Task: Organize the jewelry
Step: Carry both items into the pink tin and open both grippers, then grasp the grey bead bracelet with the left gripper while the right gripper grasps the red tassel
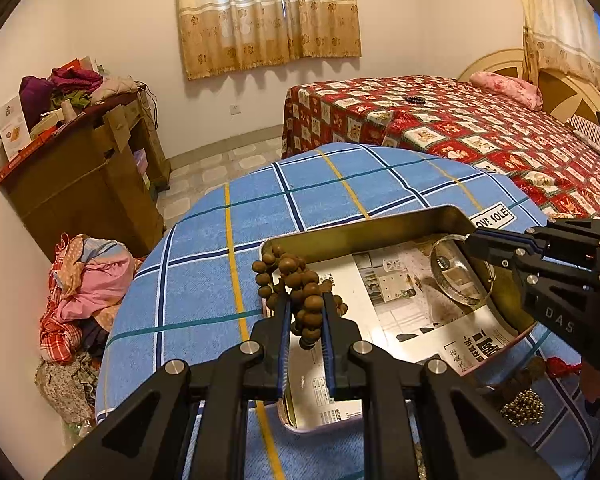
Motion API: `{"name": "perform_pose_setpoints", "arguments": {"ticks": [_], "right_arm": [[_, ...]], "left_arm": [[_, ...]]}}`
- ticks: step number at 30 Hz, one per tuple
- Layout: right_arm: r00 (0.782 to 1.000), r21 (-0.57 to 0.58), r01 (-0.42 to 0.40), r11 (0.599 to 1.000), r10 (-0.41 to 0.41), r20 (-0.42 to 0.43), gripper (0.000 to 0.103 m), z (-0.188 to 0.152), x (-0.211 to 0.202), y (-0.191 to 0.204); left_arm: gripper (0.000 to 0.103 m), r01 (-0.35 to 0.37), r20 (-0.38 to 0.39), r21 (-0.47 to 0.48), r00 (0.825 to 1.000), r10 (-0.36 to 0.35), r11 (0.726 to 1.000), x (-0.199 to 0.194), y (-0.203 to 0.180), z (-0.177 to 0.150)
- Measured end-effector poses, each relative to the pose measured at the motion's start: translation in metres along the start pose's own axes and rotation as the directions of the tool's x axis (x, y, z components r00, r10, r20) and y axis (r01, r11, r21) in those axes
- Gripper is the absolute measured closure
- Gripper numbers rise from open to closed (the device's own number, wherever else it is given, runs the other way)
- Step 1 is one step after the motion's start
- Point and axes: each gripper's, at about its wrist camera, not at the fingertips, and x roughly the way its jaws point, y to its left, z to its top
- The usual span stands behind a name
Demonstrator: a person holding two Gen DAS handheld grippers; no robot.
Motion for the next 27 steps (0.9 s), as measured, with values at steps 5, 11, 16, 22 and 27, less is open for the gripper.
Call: {"name": "perform_pose_setpoints", "arguments": {"ticks": [5, 11, 16, 22, 27], "right_arm": [[1.000, 0.022, -0.008, 1.000, 0.008, 0.002, 0.096, 0.001, 0.001, -0.004], [1.000, 0.053, -0.026, 0.998, 0.026, -0.003, 0.071, 0.001, 0.004, -0.008], [0.999, 0.054, -0.040, 0.998, 0.040, -0.007, 0.051, -0.006, 0.000, -0.006], [1.000, 0.103, -0.014, 0.995, 0.013, 0.004, 0.040, -0.026, -0.023, -0.017], [1.000, 0.130, 0.013, 0.991, -0.014, 0.004, 0.033, -0.048, -0.046, -0.025]], "left_arm": [[0.089, -0.012, 0.003, -0.001, 1.000, 0.012, 1.000, 0.002, 0.000, -0.001], [0.044, -0.056, 0.033, -0.008, 0.998, 0.056, 0.998, -0.002, 0.000, -0.001], [0.034, -0.061, 0.053, -0.043, 0.997, 0.063, 0.997, -0.015, 0.008, -0.003], [0.034, -0.063, 0.039, -0.086, 0.997, 0.067, 0.994, -0.034, 0.019, -0.023], [0.034, -0.028, 0.028, -0.138, 0.999, 0.032, 0.990, -0.050, 0.022, -0.050]]}}
